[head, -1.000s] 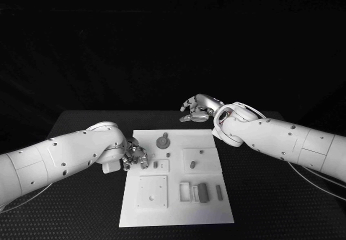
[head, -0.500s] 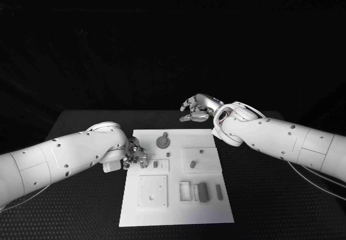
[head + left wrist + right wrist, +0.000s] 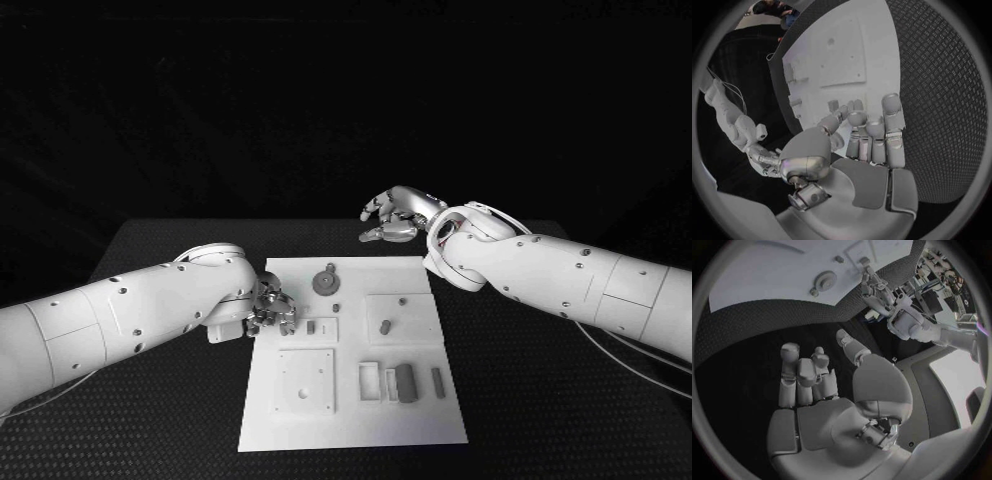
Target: Assemble the parts on the task board
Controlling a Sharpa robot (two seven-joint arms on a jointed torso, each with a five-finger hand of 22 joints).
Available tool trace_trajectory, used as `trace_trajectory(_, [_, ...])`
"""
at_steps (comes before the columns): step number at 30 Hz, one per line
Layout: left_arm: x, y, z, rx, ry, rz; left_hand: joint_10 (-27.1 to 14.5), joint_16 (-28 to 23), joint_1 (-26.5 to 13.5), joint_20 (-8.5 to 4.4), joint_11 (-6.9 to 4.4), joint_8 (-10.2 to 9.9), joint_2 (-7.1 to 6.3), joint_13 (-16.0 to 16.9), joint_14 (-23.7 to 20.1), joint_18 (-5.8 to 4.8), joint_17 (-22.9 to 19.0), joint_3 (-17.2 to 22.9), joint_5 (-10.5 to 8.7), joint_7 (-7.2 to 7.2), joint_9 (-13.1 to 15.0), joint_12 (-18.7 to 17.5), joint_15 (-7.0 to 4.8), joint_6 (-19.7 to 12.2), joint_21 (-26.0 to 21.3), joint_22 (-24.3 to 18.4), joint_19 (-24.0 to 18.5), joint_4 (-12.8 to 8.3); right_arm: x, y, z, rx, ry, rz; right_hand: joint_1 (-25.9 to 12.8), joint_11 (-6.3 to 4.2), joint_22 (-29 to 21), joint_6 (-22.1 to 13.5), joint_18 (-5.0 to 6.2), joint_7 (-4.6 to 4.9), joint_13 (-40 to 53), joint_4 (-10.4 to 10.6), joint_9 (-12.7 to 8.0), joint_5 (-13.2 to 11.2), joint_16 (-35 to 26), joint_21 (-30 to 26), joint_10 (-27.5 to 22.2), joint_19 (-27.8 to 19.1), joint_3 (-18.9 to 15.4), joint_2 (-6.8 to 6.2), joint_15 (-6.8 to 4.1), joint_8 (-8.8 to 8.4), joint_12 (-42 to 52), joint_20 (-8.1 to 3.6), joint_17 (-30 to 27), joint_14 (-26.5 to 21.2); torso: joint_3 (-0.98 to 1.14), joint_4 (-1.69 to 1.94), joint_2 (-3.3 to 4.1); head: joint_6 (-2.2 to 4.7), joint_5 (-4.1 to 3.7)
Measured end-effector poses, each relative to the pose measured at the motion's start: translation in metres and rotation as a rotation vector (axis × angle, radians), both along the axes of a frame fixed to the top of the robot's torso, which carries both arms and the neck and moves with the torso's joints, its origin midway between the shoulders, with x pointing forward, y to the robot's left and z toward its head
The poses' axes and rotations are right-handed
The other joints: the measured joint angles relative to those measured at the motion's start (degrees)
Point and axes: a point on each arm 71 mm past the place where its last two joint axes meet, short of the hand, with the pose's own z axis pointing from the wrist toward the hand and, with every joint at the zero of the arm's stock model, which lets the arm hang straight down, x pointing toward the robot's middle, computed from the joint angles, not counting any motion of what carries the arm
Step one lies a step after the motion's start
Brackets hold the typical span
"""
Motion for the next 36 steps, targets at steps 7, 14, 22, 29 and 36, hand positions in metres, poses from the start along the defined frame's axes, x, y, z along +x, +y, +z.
trace_trajectory(7, [-0.0003, -0.0001, -0.0003, 0.005, 0.0, -0.004, 0.0, 0.0, 0.0, -0.05, 0.0, 0.33, 0.0, -0.05, 0.01, 0.0, -0.05, -0.05, -0.02, -0.01, -0.02, 0.0, -0.01, 0.02, 0.0, 0.0, -0.04, 0.08, 0.0001, -0.0001, -0.0001, 0.0, 0.0, 0.0, 0.0, 0.0, 0.0, 0.0, 0.0, 0.0, 0.0, 0.0, 0.0, 0.0, 0.0, 0.0, 0.0, -0.01, 0.0, 0.0, 0.0, 0.0, 0.0, 0.01, 0.0, 0.0, 0.02, 0.0, -0.02, -0.15, -0.05])
trace_trajectory(14, [-0.0004, 0.0, -0.0003, 0.007, -0.001, -0.006, 0.0, -0.01, 0.0, -0.14, 0.01, 0.34, 0.0, -0.05, 0.01, 0.0, -0.05, -0.04, -0.13, -0.03, -0.02, 0.0, -0.01, 0.03, 0.0, -0.01, -0.12, 0.1, 0.0001, -0.0001, -0.0001, -0.001, 0.001, 0.0, 0.0, 0.0, 0.0, -0.01, 0.0, -0.01, -0.07, 0.0, 0.0, 0.0, 0.0, 0.0, 0.0, -0.01, 0.0, 0.0, 0.0, 0.0, 0.0, 0.01, 0.0, 0.0, 0.01, -0.01, -0.02, -0.24, -0.07])
trace_trajectory(22, [-0.0005, -0.0005, -0.0003, 0.01, -0.002, -0.008, 0.0, -0.01, 0.01, -0.15, 0.01, 0.33, -0.01, -0.13, 0.02, -0.01, -0.07, -0.04, -0.1, -0.09, 0.06, 0.0, -0.01, 0.09, 0.0, -0.01, -0.12, 0.11, -0.0002, 0.0001, 0.0, 0.0, 0.001, 0.001, 0.0, 0.0, 0.0, -0.02, 0.0, -0.01, -0.07, 0.0, 0.0, 0.0, 0.0, 0.0, 0.0, -0.02, 0.0, 0.0, 0.0, 0.0, 0.0, 0.02, 0.0, 0.0, -0.01, 0.0, -0.02, -0.37, -0.12])
trace_trajectory(29, [-0.0005, -0.0009, -0.0007, 0.013, -0.003, -0.009, 0.01, 0.06, -0.93, -0.24, 0.01, 0.79, -1.08, -0.29, 0.37, -0.01, -0.25, -0.93, -2.45, -0.34, 0.1, 0.0, -0.37, 0.34, 0.0, -0.01, -0.02, 0.99, -0.0002, 0.0001, -0.0001, 0.0, 0.001, 0.001, 0.0, 0.0, 0.0, -0.02, 0.0, -0.02, -0.06, 0.0, 0.0, 0.0, 0.0, 0.0, 0.0, -0.03, 0.0, 0.0, 0.0, 0.0, 0.0, 0.02, 0.0, 0.0, -0.04, 0.05, -0.04, -0.38, -0.13])
trace_trajectory(36, [-0.001, -0.0004, -0.0025, 0.019, -0.001, -0.009, 0.09, 0.5, -2.51, -1.06, -0.52, 1.7, -4.44, -0.43, 0.94, 0.03, -0.41, -4.34, -5.63, -1.81, 0.65, 0.0, -1.97, 2.49, 0.0, 0.02, 0.37, 0.7, -0.0002, -0.0002, -0.0001, -0.001, 0.001, 0.001, 0.0, 0.0, 0.0, -0.12, 0.0, -0.1, -0.06, 0.0, 0.0, 0.0, 0.0, 0.0, 0.0, 0.04, 0.0, 0.0, 0.0, 0.0, 0.0, -0.04, 0.0, 0.0, -0.05, 0.05, -0.04, -0.38, -0.14])
